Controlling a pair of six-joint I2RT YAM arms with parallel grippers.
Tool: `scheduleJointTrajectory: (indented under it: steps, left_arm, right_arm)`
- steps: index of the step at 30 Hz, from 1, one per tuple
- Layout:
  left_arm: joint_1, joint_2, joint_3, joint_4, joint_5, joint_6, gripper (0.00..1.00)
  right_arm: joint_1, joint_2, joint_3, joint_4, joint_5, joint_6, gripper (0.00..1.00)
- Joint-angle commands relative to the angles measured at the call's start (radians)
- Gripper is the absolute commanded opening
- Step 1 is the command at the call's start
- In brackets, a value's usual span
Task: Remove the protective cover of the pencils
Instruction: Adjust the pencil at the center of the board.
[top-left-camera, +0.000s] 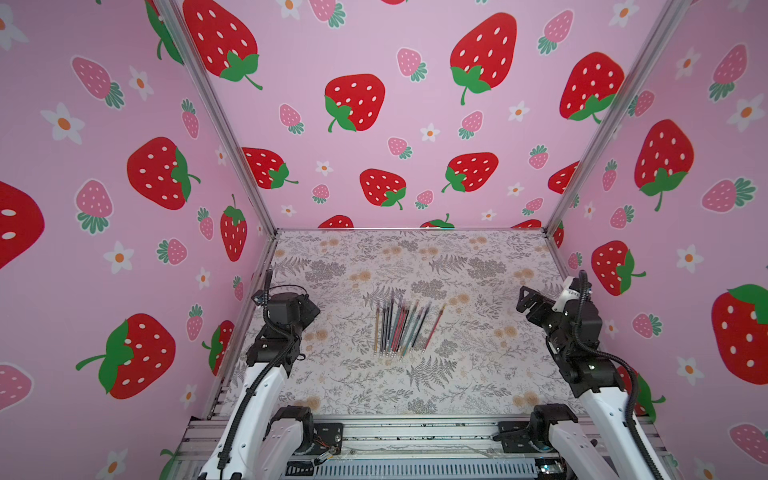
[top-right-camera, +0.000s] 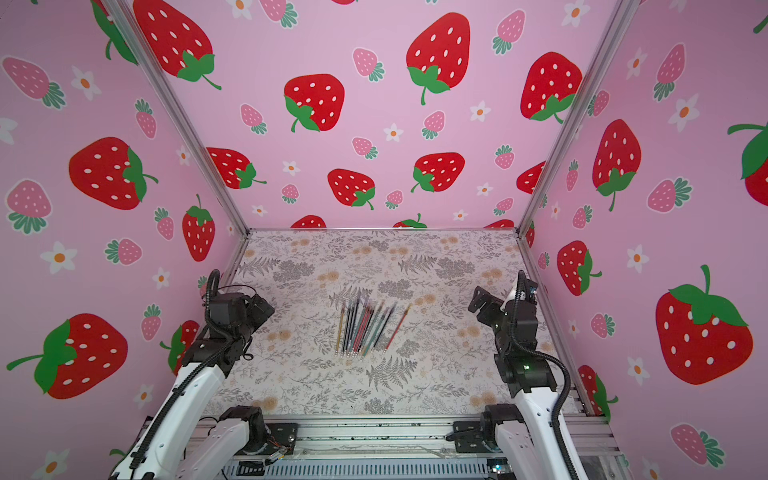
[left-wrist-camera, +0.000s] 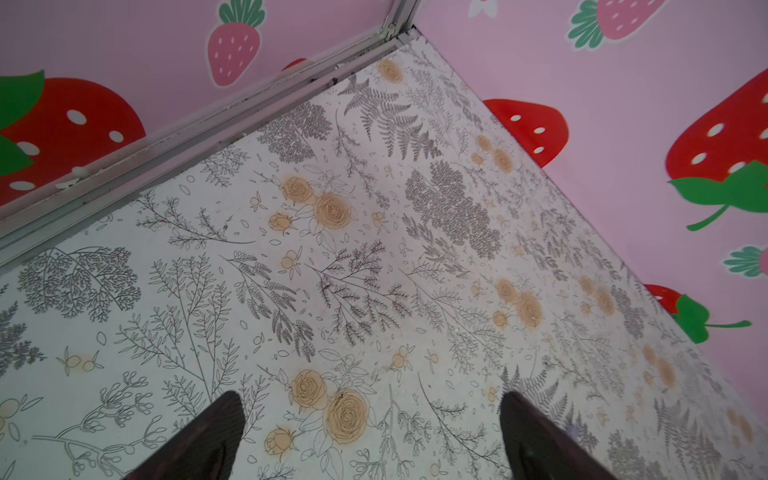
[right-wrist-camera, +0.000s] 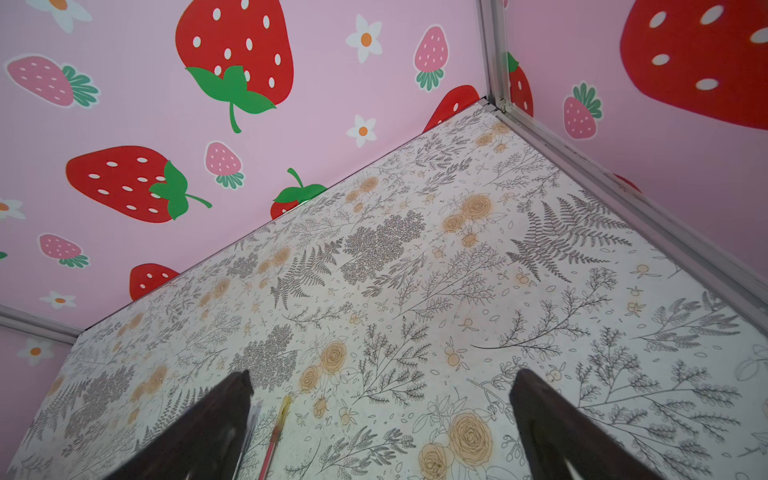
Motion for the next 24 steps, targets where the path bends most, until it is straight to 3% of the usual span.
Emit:
scheduleJointTrajectory:
  steps: [1,3,7,10,19,24]
  left_arm:
    - [0.014,0.072,-0.013,0.031,-0.071,0.006,1.00]
    - [0.023,0.140,-0.003,0.053,-0.062,0.022,0.96]
    - [0.037,0.276,0.017,0.065,-0.091,0.010,0.91]
    - [0.065,0.332,0.039,0.065,-0.027,0.021,0.90]
    - [0.064,0.270,-0.016,0.106,-0.011,0.022,0.91]
    - [0.065,0.242,-0.037,0.115,0.003,0.021,0.90]
  right_arm:
    - [0.035,0.099,0.048,0.013,-0.091,0.045,0.87]
    - [0.118,0.162,0.076,0.007,-0.054,0.044,0.83]
    - [0.340,0.314,0.191,-0.070,0.136,0.021,0.78]
    - [0.453,0.419,0.240,-0.074,0.178,0.046,0.72]
    - [0.742,0.828,0.484,-0.088,0.265,0.124,0.53]
    - [0.835,1.019,0.661,-0.145,0.280,0.137,0.52]
